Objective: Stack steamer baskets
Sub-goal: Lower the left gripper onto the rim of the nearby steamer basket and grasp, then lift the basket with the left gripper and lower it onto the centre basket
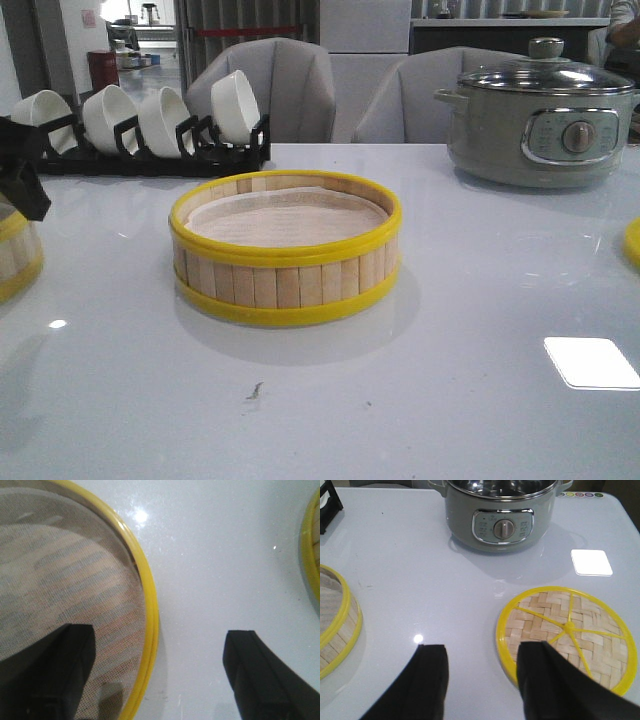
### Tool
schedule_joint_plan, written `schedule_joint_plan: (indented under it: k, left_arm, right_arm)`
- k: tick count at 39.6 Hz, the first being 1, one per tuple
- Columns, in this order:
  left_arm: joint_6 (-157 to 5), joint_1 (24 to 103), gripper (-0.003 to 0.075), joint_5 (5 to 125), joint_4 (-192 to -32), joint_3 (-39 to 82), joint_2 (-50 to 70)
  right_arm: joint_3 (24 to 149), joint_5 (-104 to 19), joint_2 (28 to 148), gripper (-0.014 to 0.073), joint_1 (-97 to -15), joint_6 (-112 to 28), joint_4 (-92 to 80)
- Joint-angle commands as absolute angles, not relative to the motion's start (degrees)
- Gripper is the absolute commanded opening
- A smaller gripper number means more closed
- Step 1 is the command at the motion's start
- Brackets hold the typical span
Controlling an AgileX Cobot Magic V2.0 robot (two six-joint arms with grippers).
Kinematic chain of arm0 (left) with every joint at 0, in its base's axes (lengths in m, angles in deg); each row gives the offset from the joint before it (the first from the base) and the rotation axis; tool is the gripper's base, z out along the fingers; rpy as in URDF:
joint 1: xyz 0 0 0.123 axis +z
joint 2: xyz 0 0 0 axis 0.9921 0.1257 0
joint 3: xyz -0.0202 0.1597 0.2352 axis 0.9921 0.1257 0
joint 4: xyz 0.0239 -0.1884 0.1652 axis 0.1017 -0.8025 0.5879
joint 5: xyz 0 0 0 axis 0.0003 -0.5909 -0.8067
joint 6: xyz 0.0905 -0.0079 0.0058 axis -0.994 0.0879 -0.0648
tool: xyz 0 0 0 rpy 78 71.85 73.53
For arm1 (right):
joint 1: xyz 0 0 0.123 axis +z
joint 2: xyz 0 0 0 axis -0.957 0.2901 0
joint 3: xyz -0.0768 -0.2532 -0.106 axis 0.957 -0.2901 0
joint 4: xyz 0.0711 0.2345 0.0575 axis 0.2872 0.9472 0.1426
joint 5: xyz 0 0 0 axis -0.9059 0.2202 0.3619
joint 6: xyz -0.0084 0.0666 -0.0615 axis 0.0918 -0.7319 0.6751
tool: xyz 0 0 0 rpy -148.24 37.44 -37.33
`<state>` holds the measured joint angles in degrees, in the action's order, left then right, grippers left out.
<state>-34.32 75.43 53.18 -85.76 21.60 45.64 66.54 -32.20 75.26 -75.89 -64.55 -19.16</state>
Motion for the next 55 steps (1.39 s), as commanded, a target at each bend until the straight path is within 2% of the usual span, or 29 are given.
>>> schedule_joint_plan:
  k: [1,13,16,18,21,26,29,32,40,46,55]
  left_arm:
    - [-33.8,75.1,0.0560,56.7,-85.8,19.8,45.6]
    - [-33.8,75.1,0.0559,58.0,-85.8,19.8,48.8]
    - [-33.8,75.1,0.0537,58.0,-85.8,19.8,49.5]
    - [-33.7,75.1,0.0494,58.1,-85.8,19.8,49.7]
    - [-33.7,75.1,0.0388,58.4,-85.8,19.8,49.7]
    - [-33.7,75.1,0.0083,59.1,-85.8,19.8,49.7]
    - [-33.7,75.1,0.0108,59.4,-85.8,19.2,49.7]
    - [-33.7,75.0,0.0085,57.5,-86.1,17.5,49.6]
    - [-33.7,71.6,0.0087,48.7,-86.2,6.9,49.3]
    - [-33.7,65.8,0.0086,43.4,-86.2,-3.2,49.3]
    - [-33.7,54.9,0.0086,41.5,-86.2,-13.1,50.3]
  right_arm:
    - [68.8,-36.2,75.0,0.0423,-75.9,-63.9,-19.8]
    - [68.8,-36.3,75.0,0.0423,-75.9,-63.9,-19.8]
    - [68.8,-36.4,75.0,0.0423,-75.9,-63.9,-19.8]
    - [68.8,-36.4,75.0,0.0423,-75.9,-63.9,-19.8]
    - [68.8,-36.7,75.0,0.0423,-75.9,-63.9,-19.8]
    - [68.8,-36.8,75.0,0.0423,-75.9,-63.9,-19.8]
    - [68.8,-36.8,75.0,0.0423,-75.9,-63.9,-19.8]
    - [68.8,-36.8,75.0,0.0423,-75.9,-63.9,-19.8]
    - [68.8,-36.7,75.0,0.0423,-75.9,-63.9,-19.8]
    - [68.8,-36.8,75.0,0.0423,-75.9,-63.9,-19.8]
    - [68.8,-36.8,75.0,0.0423,-75.9,-63.9,-19.8]
